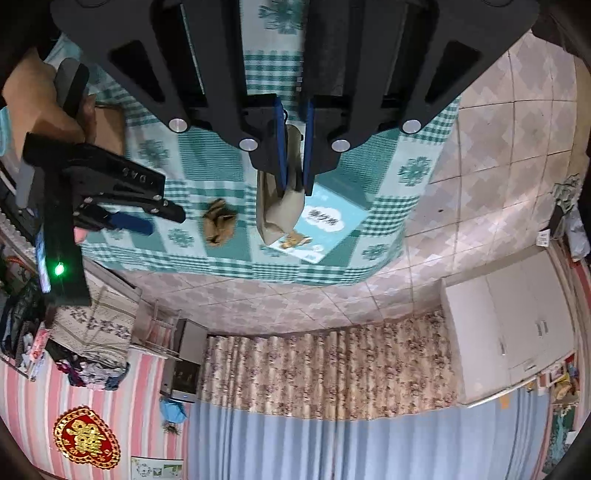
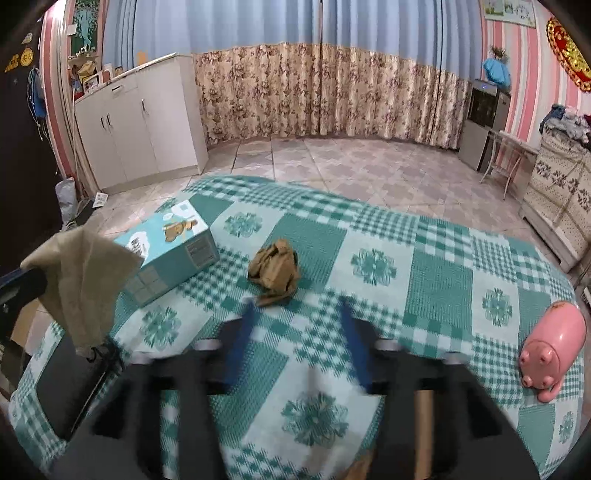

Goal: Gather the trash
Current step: 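Grasp the beige cloth with the left tool while the right tool grasps the brown paper bag, then carry the beige cloth and brown bag over the blue basket and open both tools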

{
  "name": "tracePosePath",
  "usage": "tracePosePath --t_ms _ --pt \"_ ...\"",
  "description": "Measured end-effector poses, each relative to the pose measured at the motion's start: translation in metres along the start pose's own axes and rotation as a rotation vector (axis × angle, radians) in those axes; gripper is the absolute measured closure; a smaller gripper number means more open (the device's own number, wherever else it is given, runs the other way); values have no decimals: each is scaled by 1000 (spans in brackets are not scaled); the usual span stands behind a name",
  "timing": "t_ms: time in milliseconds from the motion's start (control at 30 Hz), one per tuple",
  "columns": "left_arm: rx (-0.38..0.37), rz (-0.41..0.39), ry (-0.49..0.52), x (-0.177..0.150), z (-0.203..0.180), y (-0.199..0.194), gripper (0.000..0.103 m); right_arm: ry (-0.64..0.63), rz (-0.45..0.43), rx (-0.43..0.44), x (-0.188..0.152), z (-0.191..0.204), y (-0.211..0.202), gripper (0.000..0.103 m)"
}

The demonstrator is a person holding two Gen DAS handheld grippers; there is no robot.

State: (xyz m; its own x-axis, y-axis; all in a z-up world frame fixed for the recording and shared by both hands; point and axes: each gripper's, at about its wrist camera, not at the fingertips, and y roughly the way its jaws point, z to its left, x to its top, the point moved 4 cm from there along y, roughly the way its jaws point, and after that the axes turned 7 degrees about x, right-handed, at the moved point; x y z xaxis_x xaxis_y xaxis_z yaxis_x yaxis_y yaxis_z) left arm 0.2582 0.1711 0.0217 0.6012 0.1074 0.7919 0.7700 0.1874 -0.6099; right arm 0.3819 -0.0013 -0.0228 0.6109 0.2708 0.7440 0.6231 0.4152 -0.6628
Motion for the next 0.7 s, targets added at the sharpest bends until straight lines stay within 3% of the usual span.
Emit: tracePosePath --t_ms 133,200,333,367,500,700 --pt "12 25 -39 -9 7 19 96 -32 11 -22 7 9 21 45" --pt "22 36 -40 -13 8 28 96 -49 14 -28 9 11 31 35" --pt "27 44 -41 -16 11 42 96 -64 38 -17 14 13 55 35" --pt "31 45 -41 -16 11 45 96 -66 43 -15 13 14 59 37" --pt "40 50 -37 -16 11 51 96 -92 62 2 13 18 67 72" --pt "44 42 -24 -8 1 49 96 -86 9 23 17 11 37 79"
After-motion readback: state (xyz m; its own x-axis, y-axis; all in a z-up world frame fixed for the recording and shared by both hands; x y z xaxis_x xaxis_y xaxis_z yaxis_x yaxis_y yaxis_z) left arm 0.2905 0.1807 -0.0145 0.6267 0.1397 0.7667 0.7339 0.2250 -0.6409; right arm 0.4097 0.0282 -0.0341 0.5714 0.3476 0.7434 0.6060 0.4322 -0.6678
